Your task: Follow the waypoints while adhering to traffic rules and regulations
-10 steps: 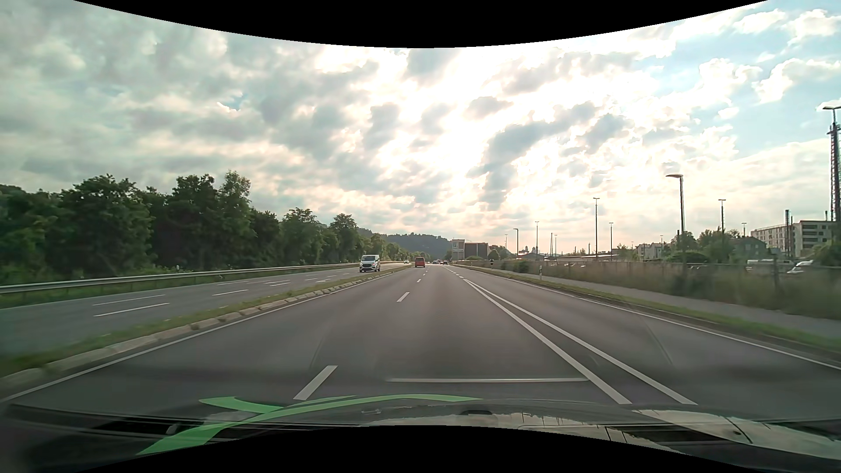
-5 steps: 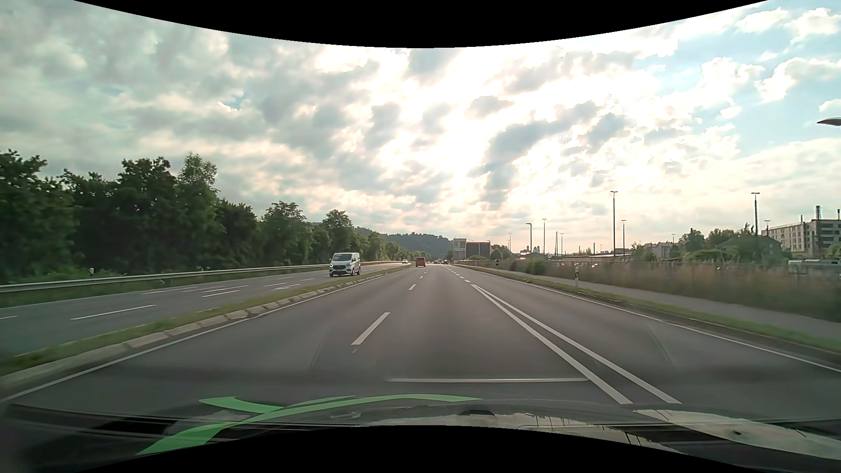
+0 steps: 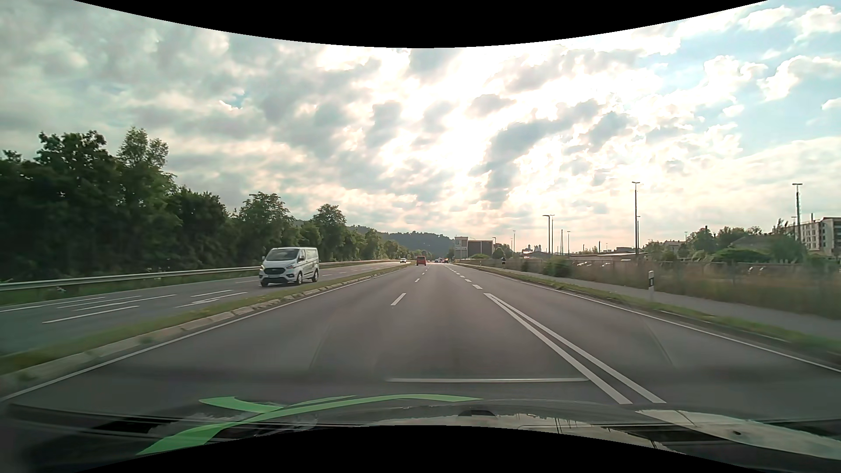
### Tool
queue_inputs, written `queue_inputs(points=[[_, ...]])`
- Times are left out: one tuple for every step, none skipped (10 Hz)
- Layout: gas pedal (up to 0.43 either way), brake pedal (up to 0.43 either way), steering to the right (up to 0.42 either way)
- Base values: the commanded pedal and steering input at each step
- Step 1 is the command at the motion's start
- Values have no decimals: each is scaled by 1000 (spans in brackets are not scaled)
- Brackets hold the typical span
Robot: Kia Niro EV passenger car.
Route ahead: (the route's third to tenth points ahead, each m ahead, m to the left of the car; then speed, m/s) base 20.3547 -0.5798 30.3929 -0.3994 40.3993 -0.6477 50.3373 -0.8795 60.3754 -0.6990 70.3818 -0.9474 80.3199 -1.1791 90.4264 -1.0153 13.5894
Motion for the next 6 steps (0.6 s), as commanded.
queue_inputs(points=[[197,0,-3],[209,0,-3],[209,0,-3],[209,0,-3],[209,0,-3],[197,0,-3]])
